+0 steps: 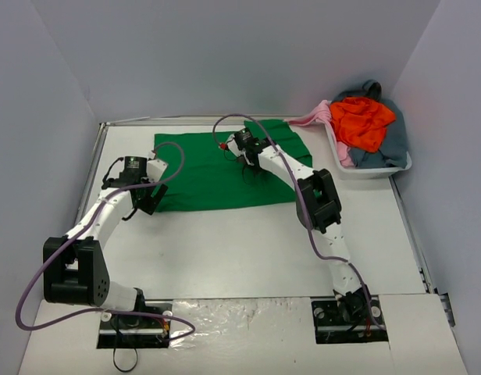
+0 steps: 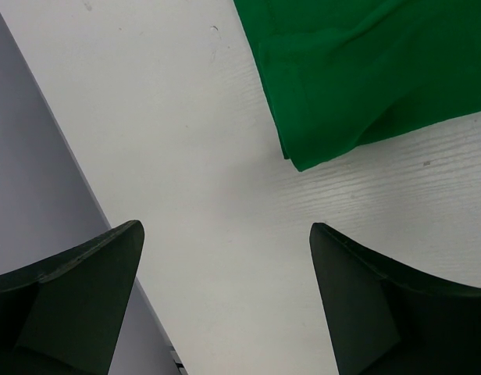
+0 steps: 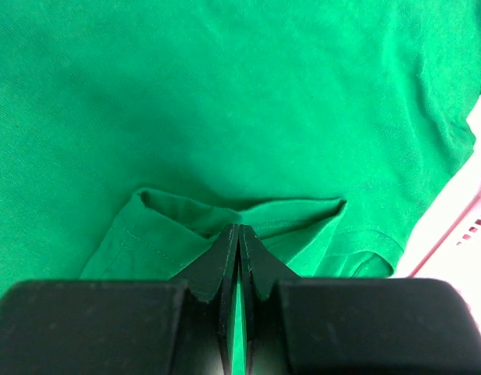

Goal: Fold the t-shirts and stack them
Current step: Fold the flattened tshirt in 1/3 of the way

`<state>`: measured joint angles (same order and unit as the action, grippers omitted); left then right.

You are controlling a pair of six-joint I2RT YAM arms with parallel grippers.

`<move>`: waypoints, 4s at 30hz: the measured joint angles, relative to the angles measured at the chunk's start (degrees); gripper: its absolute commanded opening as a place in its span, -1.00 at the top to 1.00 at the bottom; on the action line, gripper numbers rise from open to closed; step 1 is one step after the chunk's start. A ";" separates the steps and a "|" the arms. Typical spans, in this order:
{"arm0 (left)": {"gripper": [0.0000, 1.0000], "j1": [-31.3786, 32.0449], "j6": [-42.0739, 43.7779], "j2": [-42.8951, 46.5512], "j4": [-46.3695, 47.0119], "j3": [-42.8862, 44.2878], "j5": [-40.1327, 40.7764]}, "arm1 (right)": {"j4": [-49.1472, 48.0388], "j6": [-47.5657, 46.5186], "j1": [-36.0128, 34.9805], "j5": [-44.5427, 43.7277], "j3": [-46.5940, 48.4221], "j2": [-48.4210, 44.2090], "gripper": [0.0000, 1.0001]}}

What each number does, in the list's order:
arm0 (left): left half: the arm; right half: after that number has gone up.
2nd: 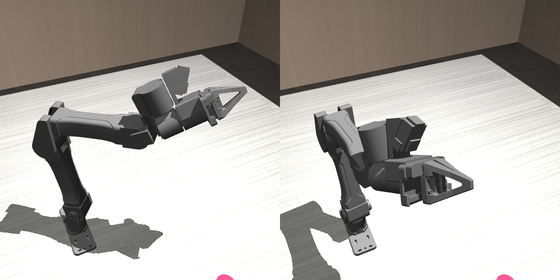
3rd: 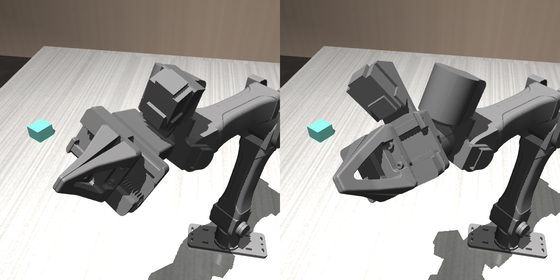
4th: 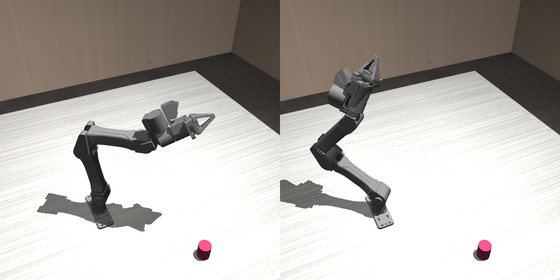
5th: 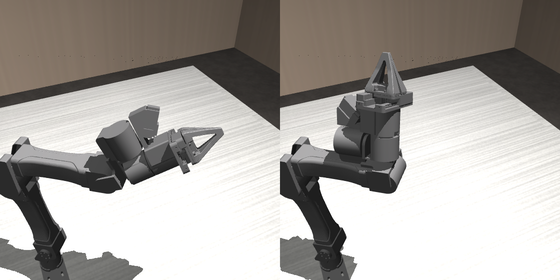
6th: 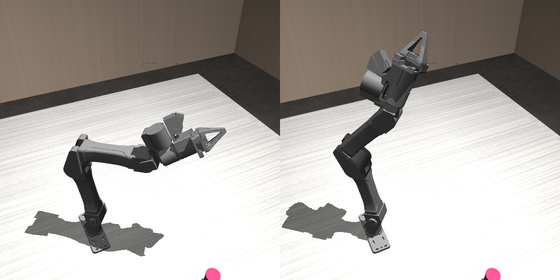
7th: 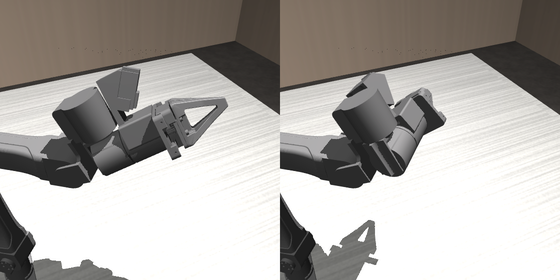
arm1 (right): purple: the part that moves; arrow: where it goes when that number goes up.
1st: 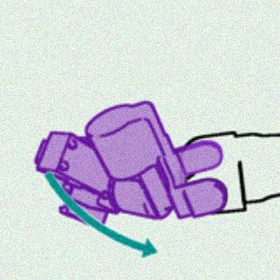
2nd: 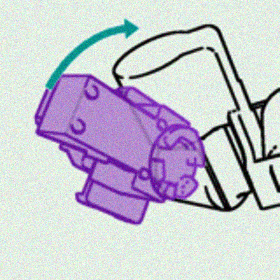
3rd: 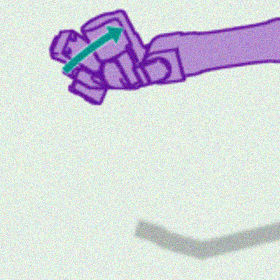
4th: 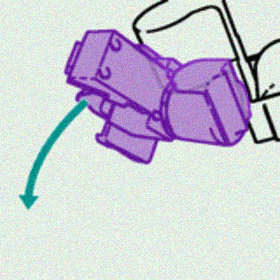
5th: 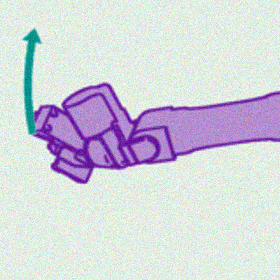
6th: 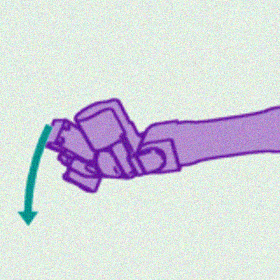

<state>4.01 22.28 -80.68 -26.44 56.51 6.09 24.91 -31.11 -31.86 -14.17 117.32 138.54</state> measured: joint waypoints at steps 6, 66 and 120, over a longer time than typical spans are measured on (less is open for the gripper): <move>-0.74 0.00 0.00 0.00 -0.28 0.00 -0.33 | -0.33 0.22 0.55 -0.55 -3.85 -1.27 1.00; 0.53 0.52 7.23 -16.52 2.75 2.93 -13.07 | -0.70 6.03 13.20 1.75 -38.47 -27.69 1.00; 0.85 0.76 7.08 -8.22 1.07 0.87 -15.28 | 0.66 4.13 14.23 3.02 -41.00 -23.87 1.00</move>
<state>4.78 29.36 -88.90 -25.36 57.39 -9.19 25.56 -26.98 -17.63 -11.16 76.31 114.67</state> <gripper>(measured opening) 0.106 0.001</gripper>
